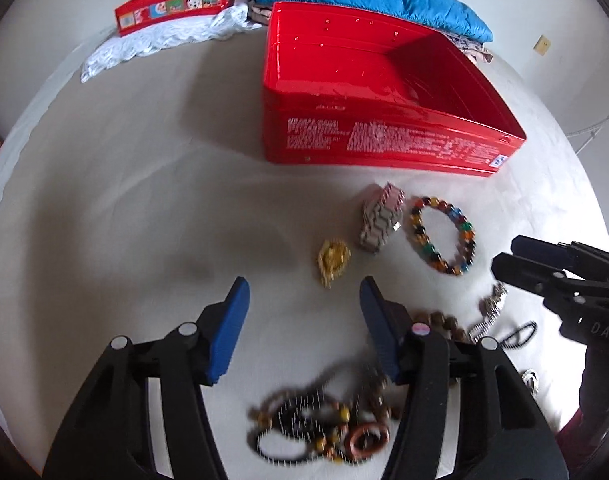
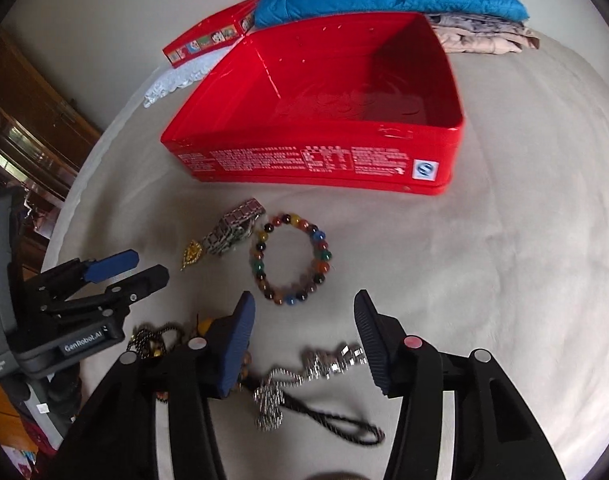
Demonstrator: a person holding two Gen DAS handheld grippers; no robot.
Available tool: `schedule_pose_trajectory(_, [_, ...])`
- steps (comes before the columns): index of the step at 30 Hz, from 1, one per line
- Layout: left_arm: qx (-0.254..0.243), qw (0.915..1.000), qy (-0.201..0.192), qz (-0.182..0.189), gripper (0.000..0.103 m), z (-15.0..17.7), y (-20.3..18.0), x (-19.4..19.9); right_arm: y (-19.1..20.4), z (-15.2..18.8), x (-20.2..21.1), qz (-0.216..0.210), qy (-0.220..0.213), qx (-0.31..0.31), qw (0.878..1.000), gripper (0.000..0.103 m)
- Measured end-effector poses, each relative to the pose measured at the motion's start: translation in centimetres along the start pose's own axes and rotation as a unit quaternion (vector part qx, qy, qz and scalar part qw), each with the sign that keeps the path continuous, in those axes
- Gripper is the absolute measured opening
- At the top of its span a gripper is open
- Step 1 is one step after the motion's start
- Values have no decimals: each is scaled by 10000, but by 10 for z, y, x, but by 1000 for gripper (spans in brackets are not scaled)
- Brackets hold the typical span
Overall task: Organize jewelry
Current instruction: 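Grasp the gold pendant with the left tool while the right tool grasps the beaded bracelet, then carry the pendant into the red box with the left tool while the right tool drops the bracelet in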
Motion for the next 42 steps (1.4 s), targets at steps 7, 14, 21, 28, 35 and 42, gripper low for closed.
schedule_pose_trajectory(7, [-227, 9996, 59, 135, 56, -7, -9, -19, -8, -14, -18, 76, 122, -78, 9999, 50])
schedule_pose_trajectory(14, [-232, 9997, 28, 89, 36, -7, -8, -26, -6, -25, -30, 292, -5, 83, 9995, 17])
schedule_pose_trajectory(21, [-17, 9999, -58, 84, 5, -8, 3, -26, -11, -19, -20, -322, -49, -39, 9995, 9])
schedule_pose_trajectory(28, [182, 9981, -403, 422, 0, -7, 18, 0, -10, -14, 19, -908, -458, -20, 9948, 8])
schedule_pose_trajectory(35, [216, 9959, -718, 512, 0, -5, 19, 28, -5, -10, 49, -1051, -758, 72, 9915, 7])
schedule_pose_trajectory(42, [127, 9955, -821, 465, 0, -6, 11, 45, -4, -16, 72, -1053, -887, 96, 9904, 7])
Point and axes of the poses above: each gripper's, at about its wrist camera, not at the fingertips, and x roughly against the way its jaws point, y to its left, z to its underside, the point moved 5 cm from there along -x, roughly the way its jaws point, and after that the axes turned 12 degrees about y, right-handed, at the moved point
